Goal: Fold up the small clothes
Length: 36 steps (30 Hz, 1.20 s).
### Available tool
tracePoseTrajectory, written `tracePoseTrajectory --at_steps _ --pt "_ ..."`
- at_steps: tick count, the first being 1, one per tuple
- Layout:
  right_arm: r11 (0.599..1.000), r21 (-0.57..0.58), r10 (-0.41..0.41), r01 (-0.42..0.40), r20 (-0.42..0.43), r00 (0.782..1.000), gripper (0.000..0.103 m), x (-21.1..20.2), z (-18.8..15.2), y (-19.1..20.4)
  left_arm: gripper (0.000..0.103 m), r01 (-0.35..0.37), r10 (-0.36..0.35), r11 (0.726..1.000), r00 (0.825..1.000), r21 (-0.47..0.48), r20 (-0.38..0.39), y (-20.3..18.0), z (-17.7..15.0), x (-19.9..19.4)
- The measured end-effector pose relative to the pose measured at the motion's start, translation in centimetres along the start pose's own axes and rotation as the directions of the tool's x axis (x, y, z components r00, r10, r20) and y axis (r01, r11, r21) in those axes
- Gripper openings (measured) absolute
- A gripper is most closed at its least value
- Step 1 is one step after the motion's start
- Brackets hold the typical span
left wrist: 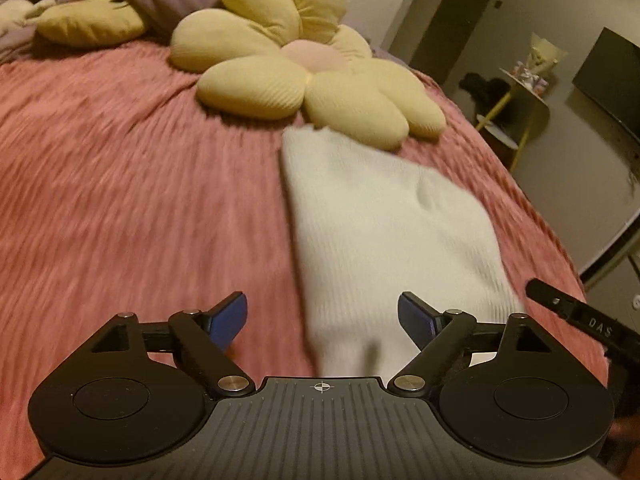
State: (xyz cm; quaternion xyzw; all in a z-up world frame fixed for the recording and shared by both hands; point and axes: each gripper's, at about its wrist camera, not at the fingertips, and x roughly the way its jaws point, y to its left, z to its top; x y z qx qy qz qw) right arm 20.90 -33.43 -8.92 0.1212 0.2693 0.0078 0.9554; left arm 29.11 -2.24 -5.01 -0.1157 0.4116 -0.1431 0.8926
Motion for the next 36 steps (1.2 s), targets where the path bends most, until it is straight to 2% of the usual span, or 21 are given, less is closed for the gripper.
tracePoseTrajectory --at_steps 1,3,8,10,12,13,16,18,19,20,22,25,26,28,30,31,33,34,35,36 --pt "0.999 -0.029 0.024 -0.023 0.011 1.000 0.028 0.7 0.6 1.0 0.090 0.003 -0.003 1.000 1.000 0.014 0.005 -0.5 0.6 0.8" --pt "0.990 -0.135 0.042 -0.040 0.016 0.999 0.028 2.6 1.5 3.1 0.092 -0.038 0.037 0.998 0.999 0.047 0.015 -1.7 1.5 2.8" --pt "0.945 -0.328 -0.010 0.017 0.025 1.000 0.028 7.7 1.9 5.3 0.095 -0.147 0.145 0.987 0.989 0.061 0.031 -2.5 2.0 7.3" --pt "0.898 -0.436 -0.075 0.067 -0.002 0.997 0.028 10.0 0.7 5.1 0.099 -0.151 0.152 0.986 0.988 0.074 -0.005 -2.5 1.5 9.1" --pt "0.846 -0.519 -0.109 0.122 0.056 0.992 0.033 10.2 -0.3 5.2 0.103 -0.153 0.153 0.986 0.988 0.065 0.004 -2.3 1.0 9.8" --pt "0.860 -0.497 -0.102 0.115 0.054 0.993 0.035 10.0 -0.3 4.9 0.103 -0.140 0.139 0.988 0.990 0.062 0.007 -2.0 0.9 9.7" --pt "0.938 -0.346 -0.035 0.038 0.016 0.999 0.036 8.6 0.9 3.1 0.103 -0.062 0.062 0.998 0.998 0.025 -0.002 -0.3 1.3 9.0" --pt "0.966 -0.257 -0.017 0.014 -0.010 1.000 0.048 7.6 1.4 1.8 0.103 0.002 -0.002 1.000 1.000 -0.019 -0.024 0.9 1.6 8.7" --pt "0.979 -0.203 -0.010 0.002 -0.037 0.999 0.066 7.2 1.4 1.0 0.103 0.026 -0.027 0.999 0.999 -0.032 -0.032 1.2 1.8 8.6" --pt "0.985 -0.169 0.011 -0.020 -0.058 0.998 0.071 7.1 1.3 0.1 0.103 0.057 -0.059 0.997 0.998 -0.045 -0.038 1.6 1.9 8.4" --pt "0.993 -0.017 0.110 -0.113 -0.126 0.986 0.071 7.4 1.3 -2.2 0.102 0.120 -0.125 0.987 0.991 -0.104 -0.044 2.4 2.2 8.6" --pt "0.965 0.182 0.221 -0.189 -0.176 0.959 0.069 8.7 1.4 -4.8 0.087 0.209 -0.227 0.950 0.972 -0.233 -0.053 3.5 2.5 9.2" --pt "0.952 0.220 0.255 -0.214 -0.176 0.951 0.061 9.0 1.4 -5.3 0.086 0.223 -0.246 0.941 0.968 -0.254 -0.060 3.7 2.5 9.6" --pt "0.926 0.283 0.308 -0.251 -0.177 0.935 0.054 9.7 1.5 -6.0 0.086 0.231 -0.256 0.939 0.964 -0.255 -0.072 3.7 2.6 10.3" --pt "0.912 0.312 0.332 -0.264 -0.186 0.925 0.055 10.5 1.5 -6.2 0.086 0.230 -0.257 0.942 0.963 -0.244 -0.081 3.4 2.9 10.8" --pt "0.900 0.336 0.353 -0.277 -0.190 0.916 0.058 11.0 1.5 -6.4 0.086 0.231 -0.257 0.943 0.963 -0.241 -0.082 3.2 3.0 11.0" --pt "0.869 0.397 0.392 -0.296 -0.189 0.900 0.061 11.9 1.4 -6.9 0.072 0.220 -0.246 0.944 0.966 -0.247 -0.080 3.1 3.1 11.4" --pt "0.859 0.417 0.401 -0.298 -0.185 0.897 0.060 12.1 1.4 -7.0 0.060 0.216 -0.244 0.942 0.967 -0.258 -0.078 3.3 3.1 11.5" --pt "0.854 0.427 0.403 -0.296 -0.185 0.897 0.056 12.2 1.5 -6.9 0.052 0.220 -0.250 0.935 0.965 -0.278 -0.074 3.7 3.1 11.5" --pt "0.856 0.427 0.401 -0.292 -0.188 0.897 0.053 12.4 1.7 -6.6 0.049 0.228 -0.259 0.927 0.963 -0.299 -0.069 4.1 3.1 11.4"
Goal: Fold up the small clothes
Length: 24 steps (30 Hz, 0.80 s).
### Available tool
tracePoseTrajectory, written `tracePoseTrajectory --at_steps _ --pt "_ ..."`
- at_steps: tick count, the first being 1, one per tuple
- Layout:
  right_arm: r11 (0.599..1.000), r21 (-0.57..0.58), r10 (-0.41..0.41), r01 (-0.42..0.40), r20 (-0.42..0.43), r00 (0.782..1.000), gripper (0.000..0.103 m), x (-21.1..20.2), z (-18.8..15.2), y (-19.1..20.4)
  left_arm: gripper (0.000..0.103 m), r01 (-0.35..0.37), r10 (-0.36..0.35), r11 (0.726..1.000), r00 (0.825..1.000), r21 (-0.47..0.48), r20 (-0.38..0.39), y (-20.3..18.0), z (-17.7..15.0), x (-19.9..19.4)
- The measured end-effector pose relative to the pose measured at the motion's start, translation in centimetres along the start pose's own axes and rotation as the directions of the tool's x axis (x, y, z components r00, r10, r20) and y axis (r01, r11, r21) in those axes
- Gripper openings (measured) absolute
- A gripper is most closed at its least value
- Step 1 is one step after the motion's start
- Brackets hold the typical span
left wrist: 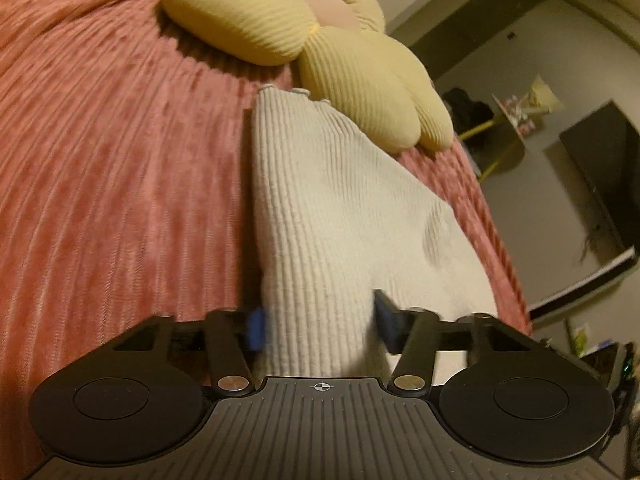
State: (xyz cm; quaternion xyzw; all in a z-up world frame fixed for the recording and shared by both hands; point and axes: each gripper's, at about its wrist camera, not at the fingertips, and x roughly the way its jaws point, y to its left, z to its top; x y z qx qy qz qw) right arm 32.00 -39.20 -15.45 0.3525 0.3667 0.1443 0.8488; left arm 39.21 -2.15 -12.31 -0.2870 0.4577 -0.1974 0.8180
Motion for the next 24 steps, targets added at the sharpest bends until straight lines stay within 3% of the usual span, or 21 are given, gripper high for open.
tracePoseTrajectory --at_steps 2,7,12,14,17,18,20,24 --pt "1.000 -0.014 0.008 -0.008 -0.009 1.000 0.045 0.3 -0.2 0.8 0.040 0.018 -0.018 0.999 1.000 -0.029 0.003 0.4 0.1 -0.7" --pt "0.995 0.017 0.094 -0.093 -0.017 0.995 0.043 0.2 -0.6 3.2 0.038 0.027 -0.029 0.999 0.999 0.047 0.041 -1.2 0.7 -4.6" --pt "0.986 -0.018 0.161 -0.164 -0.103 0.981 0.043 1.6 -4.0 7.1 0.039 -0.080 0.072 0.993 0.993 0.087 0.094 -0.8 0.4 -10.2" --pt "0.982 -0.045 0.176 -0.182 -0.124 0.977 0.043 2.1 -5.5 8.5 0.044 -0.144 0.135 0.986 0.984 0.083 0.113 0.1 -0.2 -11.8" --pt "0.990 -0.101 0.084 -0.096 -0.115 0.990 0.053 2.2 -7.1 9.5 0.046 -0.313 0.298 0.940 0.947 0.137 0.118 1.4 -2.1 -13.6" --pt "0.989 -0.133 0.048 -0.060 -0.095 0.994 0.054 1.5 -7.5 9.8 0.047 -0.325 0.305 0.931 0.943 0.164 0.133 1.6 -3.1 -14.5" --pt "0.985 -0.171 0.027 -0.037 -0.058 0.998 0.056 -0.6 -8.4 10.1 0.061 -0.300 0.278 0.936 0.950 0.181 0.140 1.7 -5.0 -16.1" --pt "0.988 -0.149 0.025 -0.032 -0.051 0.998 0.064 -4.7 -11.2 9.4 0.065 -0.247 0.228 0.956 0.965 0.158 0.131 2.3 -8.5 -17.3"
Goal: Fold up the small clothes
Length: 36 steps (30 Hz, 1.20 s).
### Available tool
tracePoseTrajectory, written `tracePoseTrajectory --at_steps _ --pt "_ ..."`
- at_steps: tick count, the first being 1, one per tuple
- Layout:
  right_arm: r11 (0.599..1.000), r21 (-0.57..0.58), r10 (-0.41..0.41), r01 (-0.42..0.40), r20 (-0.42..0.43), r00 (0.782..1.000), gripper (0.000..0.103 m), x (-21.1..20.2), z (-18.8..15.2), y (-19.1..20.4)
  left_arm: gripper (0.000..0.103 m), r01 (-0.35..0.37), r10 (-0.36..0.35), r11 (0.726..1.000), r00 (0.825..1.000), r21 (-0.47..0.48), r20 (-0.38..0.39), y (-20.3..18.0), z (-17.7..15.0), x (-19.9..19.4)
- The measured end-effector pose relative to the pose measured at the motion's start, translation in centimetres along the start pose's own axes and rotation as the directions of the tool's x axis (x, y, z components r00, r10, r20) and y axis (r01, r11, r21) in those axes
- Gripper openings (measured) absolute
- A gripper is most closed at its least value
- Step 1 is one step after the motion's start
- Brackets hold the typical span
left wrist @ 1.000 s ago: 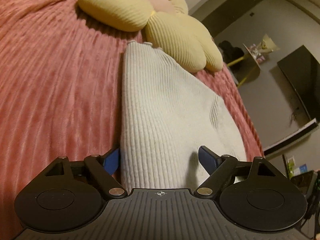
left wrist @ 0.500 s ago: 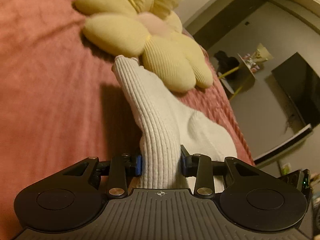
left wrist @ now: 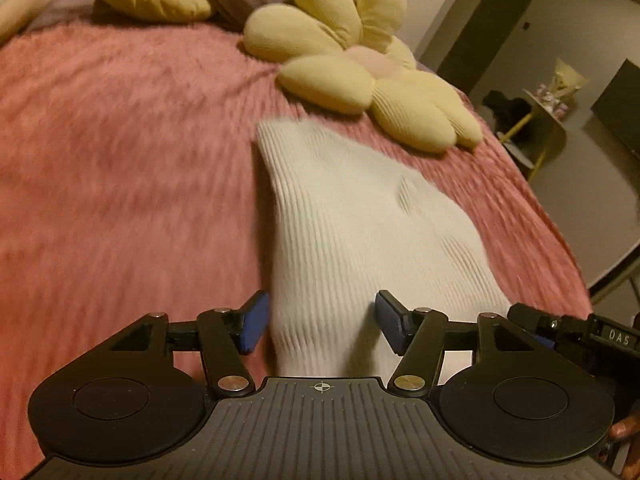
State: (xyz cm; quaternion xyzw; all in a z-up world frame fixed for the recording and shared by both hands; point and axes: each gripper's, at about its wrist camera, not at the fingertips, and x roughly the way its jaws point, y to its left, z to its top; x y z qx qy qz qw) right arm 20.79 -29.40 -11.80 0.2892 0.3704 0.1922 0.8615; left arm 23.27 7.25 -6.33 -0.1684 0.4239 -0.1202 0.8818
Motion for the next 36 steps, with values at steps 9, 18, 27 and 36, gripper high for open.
tracePoseTrajectory --at_steps 9,18,27,36 --pt "0.988 0.146 0.048 -0.041 -0.046 0.998 0.044 -0.1 -3.9 0.0 0.053 0.008 -0.014 0.990 0.999 -0.137 -0.040 0.6 -2.2 0.3" --pt "0.993 0.116 -0.007 0.008 -0.008 1.000 0.015 -0.8 -4.0 1.5 0.045 -0.152 0.151 0.983 0.988 -0.101 -0.015 1.2 -2.0 -1.9" --pt "0.918 -0.155 -0.328 0.365 0.220 0.919 0.041 -2.5 -3.1 5.5 0.067 -0.214 0.211 0.976 0.973 0.023 0.095 -1.7 0.0 -2.3" --pt "0.760 -0.517 -0.355 0.393 0.177 0.918 0.033 5.5 -4.6 9.7 0.084 -0.234 0.233 0.970 0.972 0.060 0.014 -1.5 -0.4 3.1"
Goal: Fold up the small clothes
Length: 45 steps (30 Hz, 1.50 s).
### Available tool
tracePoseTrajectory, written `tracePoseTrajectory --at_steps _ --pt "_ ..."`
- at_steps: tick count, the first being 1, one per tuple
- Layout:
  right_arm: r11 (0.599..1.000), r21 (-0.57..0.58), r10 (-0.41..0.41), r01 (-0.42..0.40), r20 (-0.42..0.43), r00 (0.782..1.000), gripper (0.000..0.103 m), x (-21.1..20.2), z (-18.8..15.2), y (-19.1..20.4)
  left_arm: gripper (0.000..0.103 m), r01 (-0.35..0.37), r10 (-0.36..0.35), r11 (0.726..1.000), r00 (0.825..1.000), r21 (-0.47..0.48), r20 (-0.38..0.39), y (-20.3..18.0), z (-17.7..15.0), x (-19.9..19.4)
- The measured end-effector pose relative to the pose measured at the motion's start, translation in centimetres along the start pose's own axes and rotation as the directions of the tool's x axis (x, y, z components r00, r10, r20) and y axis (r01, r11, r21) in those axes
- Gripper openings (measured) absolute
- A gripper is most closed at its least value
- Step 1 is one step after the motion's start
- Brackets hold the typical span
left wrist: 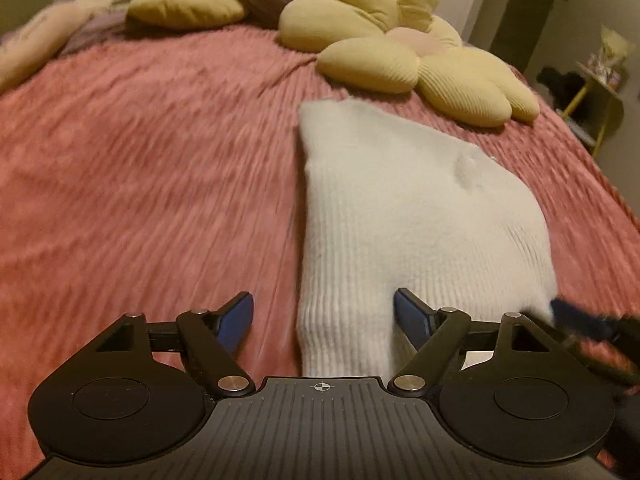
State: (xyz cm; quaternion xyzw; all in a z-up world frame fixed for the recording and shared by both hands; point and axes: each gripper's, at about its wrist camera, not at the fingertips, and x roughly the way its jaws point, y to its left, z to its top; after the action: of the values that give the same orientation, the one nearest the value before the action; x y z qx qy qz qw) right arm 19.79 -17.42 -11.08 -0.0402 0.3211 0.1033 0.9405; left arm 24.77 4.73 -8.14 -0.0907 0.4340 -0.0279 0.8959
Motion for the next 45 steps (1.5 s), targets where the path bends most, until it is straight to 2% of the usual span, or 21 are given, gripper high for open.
tracePoseTrajectory --at_steps 2,4,7,10,13,17,18,20,23,32,34,35,36,37,39,45 --pt "0.998 -0.057 -0.034 0.034 0.000 0.999 0.035 0.5 -1.6 0.2 0.092 0.003 -0.003 1.000 1.000 0.002 0.005 0.4 -0.5 0.3" --pt "0.992 -0.114 -0.054 0.054 0.006 0.999 0.038 0.7 -2.5 0.4 0.095 -0.011 0.011 1.000 1.000 0.007 0.007 0.5 -0.8 0.5" --pt "0.996 -0.087 -0.022 0.020 -0.029 0.999 0.042 0.5 -1.6 -0.2 0.096 -0.019 0.019 1.000 1.000 -0.021 -0.008 0.4 -0.9 -0.7" --pt "1.000 -0.016 0.012 -0.013 -0.038 0.999 0.042 -1.6 -1.3 -0.9 0.095 -0.042 0.042 0.998 0.999 0.037 0.003 -0.5 -1.7 -2.4" --pt "1.000 0.010 0.008 -0.008 -0.043 0.999 0.046 -2.8 -2.2 -0.8 0.095 -0.053 0.054 0.997 0.998 0.053 -0.017 -0.6 -2.6 -2.6" --pt "1.000 0.015 -0.012 0.013 -0.080 0.997 0.049 -2.4 -2.9 -0.8 0.095 -0.054 0.054 0.998 0.997 0.011 -0.046 0.0 -2.7 -2.4" --pt "1.000 0.015 -0.018 0.019 -0.086 0.996 0.051 -2.4 -2.9 -0.8 0.095 -0.059 0.059 0.998 0.997 0.011 -0.047 0.0 -2.6 -2.4" --pt "0.999 0.009 -0.031 0.032 -0.106 0.994 0.061 -2.0 -2.7 -0.9 0.096 -0.072 0.073 0.997 0.996 0.025 -0.052 -0.1 -2.6 -2.4" --pt "0.999 0.023 -0.021 0.024 -0.125 0.992 0.066 -1.5 -2.6 -1.3 0.096 -0.075 0.077 0.997 0.995 0.027 -0.057 -0.1 -2.6 -2.3" --pt "0.998 -0.043 -0.046 0.039 -0.158 0.986 0.076 -1.7 -2.7 -0.8 0.099 -0.098 0.102 0.994 0.991 0.050 -0.089 0.2 -3.2 -2.2" --pt "0.997 -0.060 -0.052 0.042 -0.185 0.981 0.077 -2.2 -2.8 -0.5 0.100 -0.101 0.107 0.993 0.990 0.068 -0.089 -0.1 -3.5 -2.9" --pt "0.996 -0.078 -0.064 0.048 -0.214 0.975 0.085 -2.5 -2.9 -0.2 0.100 -0.104 0.112 0.991 0.989 0.085 -0.094 -0.2 -3.7 -3.2" --pt "0.994 -0.104 -0.071 0.045 -0.270 0.960 0.089 -2.7 -3.4 0.3 0.100 -0.105 0.115 0.989 0.988 0.102 -0.102 -0.4 -4.1 -3.4" --pt "0.993 -0.115 -0.066 0.034 -0.289 0.955 0.091 -3.1 -4.0 0.7 0.100 -0.107 0.121 0.987 0.986 0.123 -0.117 -0.6 -4.5 -3.6" --pt "0.993 -0.116 -0.062 0.030 -0.283 0.957 0.097 -4.6 -5.1 1.2 0.101 -0.124 0.144 0.980 0.982 0.154 -0.125 -0.9 -5.7 -4.1" --pt "0.998 -0.061 -0.045 0.025 -0.358 0.933 0.099 -7.1 -6.7 1.9 0.103 -0.145 0.161 0.982 0.978 0.118 -0.133 -0.8 -8.6 -6.8"
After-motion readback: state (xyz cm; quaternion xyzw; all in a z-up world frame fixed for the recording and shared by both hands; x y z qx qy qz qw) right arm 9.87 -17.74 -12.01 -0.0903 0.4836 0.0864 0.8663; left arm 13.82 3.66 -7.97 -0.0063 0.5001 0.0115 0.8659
